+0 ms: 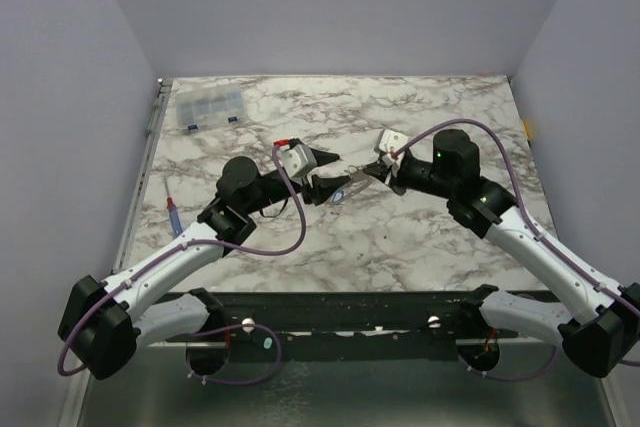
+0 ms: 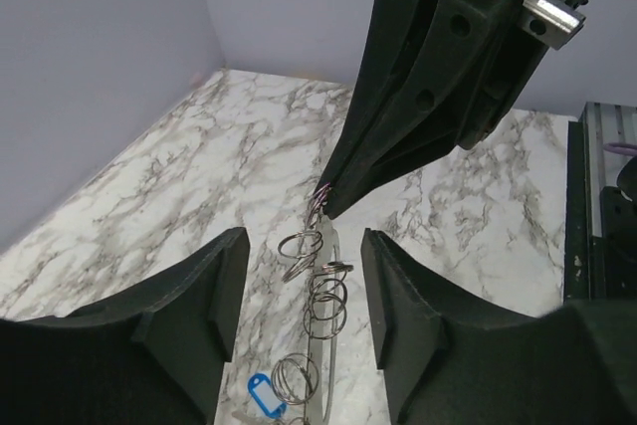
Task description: Put the keys on the keyring
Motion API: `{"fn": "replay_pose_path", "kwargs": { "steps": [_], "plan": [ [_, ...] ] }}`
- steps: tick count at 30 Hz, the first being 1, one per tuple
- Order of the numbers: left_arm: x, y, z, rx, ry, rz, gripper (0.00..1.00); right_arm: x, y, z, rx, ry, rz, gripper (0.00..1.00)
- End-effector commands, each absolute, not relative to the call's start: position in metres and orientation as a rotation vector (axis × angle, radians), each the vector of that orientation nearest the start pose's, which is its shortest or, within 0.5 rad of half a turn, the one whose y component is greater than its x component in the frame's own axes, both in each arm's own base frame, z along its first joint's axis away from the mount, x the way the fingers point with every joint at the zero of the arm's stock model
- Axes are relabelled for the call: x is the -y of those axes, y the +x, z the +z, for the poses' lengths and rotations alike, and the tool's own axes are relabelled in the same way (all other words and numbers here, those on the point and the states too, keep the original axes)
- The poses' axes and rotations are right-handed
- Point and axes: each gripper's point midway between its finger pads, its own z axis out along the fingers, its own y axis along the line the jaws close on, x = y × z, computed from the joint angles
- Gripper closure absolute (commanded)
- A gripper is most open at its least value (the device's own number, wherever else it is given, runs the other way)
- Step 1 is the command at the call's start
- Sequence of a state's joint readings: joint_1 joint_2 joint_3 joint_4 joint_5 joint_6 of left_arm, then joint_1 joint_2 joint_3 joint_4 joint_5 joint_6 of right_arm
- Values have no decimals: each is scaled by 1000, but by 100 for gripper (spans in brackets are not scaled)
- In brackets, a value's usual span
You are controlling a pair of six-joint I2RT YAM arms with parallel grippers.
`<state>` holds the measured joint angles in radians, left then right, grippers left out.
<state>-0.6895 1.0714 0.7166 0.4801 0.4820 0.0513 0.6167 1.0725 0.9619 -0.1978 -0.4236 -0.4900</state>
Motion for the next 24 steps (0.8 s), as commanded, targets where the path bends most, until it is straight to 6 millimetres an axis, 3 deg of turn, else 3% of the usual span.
{"fn": "replay_pose_path", "kwargs": {
  "steps": [1,9,16,19,24],
  "plan": [
    [306,229,308,-1139,975,-875,48,-261,247,285,-1353,-1246,566,99],
    [318,233,307,-1128,1003,-857,51,-261,239,286,-1343,-1262,594,99],
    [331,232,304,-1117,1041,-856,60,-261,234,288,-1336,-1266,611,99],
    [334,231,305,-1106,1049,-850,68,-260,233,289,-1333,-1268,610,99],
    [335,232,306,-1098,1053,-833,94,-260,232,286,-1339,-1274,611,100]
  ]
}}
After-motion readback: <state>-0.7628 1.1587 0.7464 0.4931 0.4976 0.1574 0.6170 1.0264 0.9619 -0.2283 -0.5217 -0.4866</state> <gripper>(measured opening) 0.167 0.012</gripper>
